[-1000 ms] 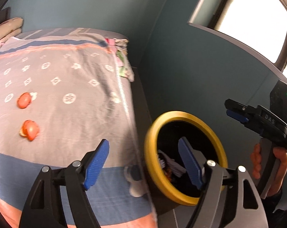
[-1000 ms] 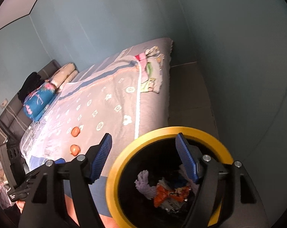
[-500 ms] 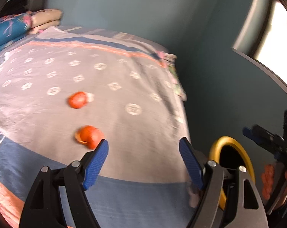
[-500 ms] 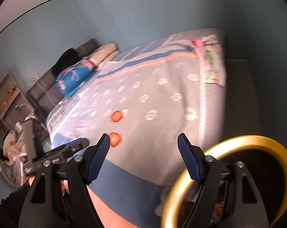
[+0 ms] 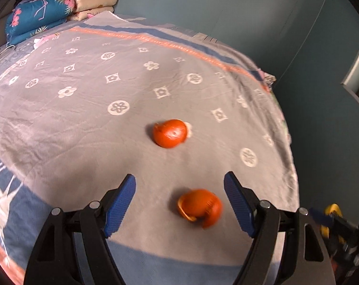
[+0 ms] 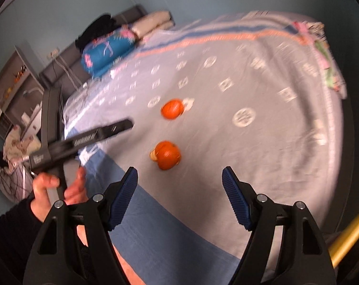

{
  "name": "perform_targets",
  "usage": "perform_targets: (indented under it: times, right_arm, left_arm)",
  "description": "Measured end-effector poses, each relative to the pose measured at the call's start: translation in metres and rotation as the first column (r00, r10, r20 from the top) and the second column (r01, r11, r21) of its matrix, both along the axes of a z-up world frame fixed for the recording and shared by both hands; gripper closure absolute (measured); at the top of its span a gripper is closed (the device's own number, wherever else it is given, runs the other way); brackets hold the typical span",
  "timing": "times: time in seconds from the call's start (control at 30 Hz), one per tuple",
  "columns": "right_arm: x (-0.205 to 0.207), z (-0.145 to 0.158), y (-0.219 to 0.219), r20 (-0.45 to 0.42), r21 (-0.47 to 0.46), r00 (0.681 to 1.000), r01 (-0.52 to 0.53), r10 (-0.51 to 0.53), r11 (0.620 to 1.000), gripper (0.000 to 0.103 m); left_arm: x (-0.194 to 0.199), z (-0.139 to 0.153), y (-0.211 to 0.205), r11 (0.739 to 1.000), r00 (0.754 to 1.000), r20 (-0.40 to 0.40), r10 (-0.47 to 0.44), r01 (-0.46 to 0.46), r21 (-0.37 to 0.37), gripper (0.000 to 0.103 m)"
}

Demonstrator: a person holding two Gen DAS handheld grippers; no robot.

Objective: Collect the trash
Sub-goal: 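Grasp an orange peel with the left tool while the right tool grasps another peel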

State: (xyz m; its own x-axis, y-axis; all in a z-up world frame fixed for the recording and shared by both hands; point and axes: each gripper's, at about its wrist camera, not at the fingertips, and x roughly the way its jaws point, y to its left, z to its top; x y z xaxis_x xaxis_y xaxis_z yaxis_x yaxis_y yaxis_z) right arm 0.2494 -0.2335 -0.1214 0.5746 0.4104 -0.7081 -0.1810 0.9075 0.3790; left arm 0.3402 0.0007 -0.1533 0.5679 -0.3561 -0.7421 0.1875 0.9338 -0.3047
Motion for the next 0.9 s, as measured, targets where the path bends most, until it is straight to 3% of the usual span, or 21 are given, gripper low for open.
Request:
perform_targets:
  times: [0.27, 0.53, 0.7, 0.8, 0.9]
  right_arm:
    - [0.050, -0.039, 0.058, -0.068, -0.051, 0.994, -0.094, 0.091, 0.994, 0.033]
    - [0.075, -0.056, 0.079, -0.090, -0.106, 0.992, -0.095, 0.086, 0.990, 0.033]
    - [0.092, -0.068, 0.086, -0.115, -0.128, 0.991, -0.088, 0.074, 0.988, 0.039]
    - [0.102, -0.077, 0.089, -0.152, -0.128, 0.986, -0.087, 0.067, 0.988, 0.045]
    - [0.108, -0.083, 0.094, -0.184, -0.130, 0.980, -0.101, 0.076, 0.986, 0.051]
  left_arm:
    - [0.057, -0.016, -0.003, 1.000, 0.999, -0.034, 0.009, -0.008, 0.028, 0.030]
    - [0.102, -0.037, -0.020, 0.998, 0.997, -0.075, -0.027, 0.031, 0.055, 0.030]
    - [0.117, -0.054, -0.023, 0.999, 0.991, -0.129, -0.043, 0.041, -0.015, 0.043]
    - [0.119, -0.059, -0.030, 0.998, 0.990, -0.123, -0.064, 0.064, -0.005, 0.058]
    - [0.120, -0.061, -0.033, 0.997, 0.991, -0.113, -0.073, 0.072, -0.011, 0.062]
